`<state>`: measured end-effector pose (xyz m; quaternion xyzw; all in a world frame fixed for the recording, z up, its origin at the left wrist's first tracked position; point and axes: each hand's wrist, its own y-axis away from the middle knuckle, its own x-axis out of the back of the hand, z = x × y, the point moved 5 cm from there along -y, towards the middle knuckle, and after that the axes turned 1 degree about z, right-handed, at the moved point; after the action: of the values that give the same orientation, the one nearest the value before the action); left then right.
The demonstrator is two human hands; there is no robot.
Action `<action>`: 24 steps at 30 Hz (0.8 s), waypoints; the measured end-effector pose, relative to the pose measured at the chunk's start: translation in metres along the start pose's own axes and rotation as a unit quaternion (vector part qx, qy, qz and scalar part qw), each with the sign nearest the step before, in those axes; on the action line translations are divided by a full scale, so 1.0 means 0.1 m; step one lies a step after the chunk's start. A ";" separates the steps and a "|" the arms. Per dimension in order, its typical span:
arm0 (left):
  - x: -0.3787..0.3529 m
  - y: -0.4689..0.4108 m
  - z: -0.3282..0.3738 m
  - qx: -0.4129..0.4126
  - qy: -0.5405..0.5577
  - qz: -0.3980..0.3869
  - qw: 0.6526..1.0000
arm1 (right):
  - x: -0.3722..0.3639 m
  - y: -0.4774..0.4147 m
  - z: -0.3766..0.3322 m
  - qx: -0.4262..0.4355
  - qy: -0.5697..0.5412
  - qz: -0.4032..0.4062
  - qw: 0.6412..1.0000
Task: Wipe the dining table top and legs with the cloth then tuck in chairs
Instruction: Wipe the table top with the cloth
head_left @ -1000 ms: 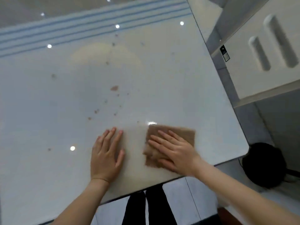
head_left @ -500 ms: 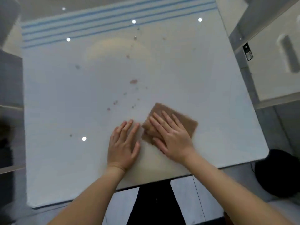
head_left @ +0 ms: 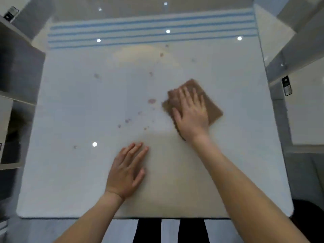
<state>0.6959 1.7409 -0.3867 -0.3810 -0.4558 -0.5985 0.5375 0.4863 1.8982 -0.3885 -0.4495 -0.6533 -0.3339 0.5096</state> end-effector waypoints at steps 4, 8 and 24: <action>-0.01 -0.03 0.01 -0.021 -0.027 0.007 0.999 | 0.17 1.27 0.17 0.242 -0.019 -0.116 0.963; -0.05 -0.02 0.01 -0.012 -0.027 0.025 0.999 | 0.53 0.72 1.50 0.149 -0.013 -0.092 0.985; 0.00 -0.02 0.00 -0.008 -0.013 0.037 0.999 | 0.14 0.77 0.18 0.504 -0.009 -0.181 0.845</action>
<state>0.6943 1.7411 -0.3869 -0.4099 -0.4436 -0.5769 0.5499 0.5501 1.9470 -0.3811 -0.0082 -0.8060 -0.0409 0.5905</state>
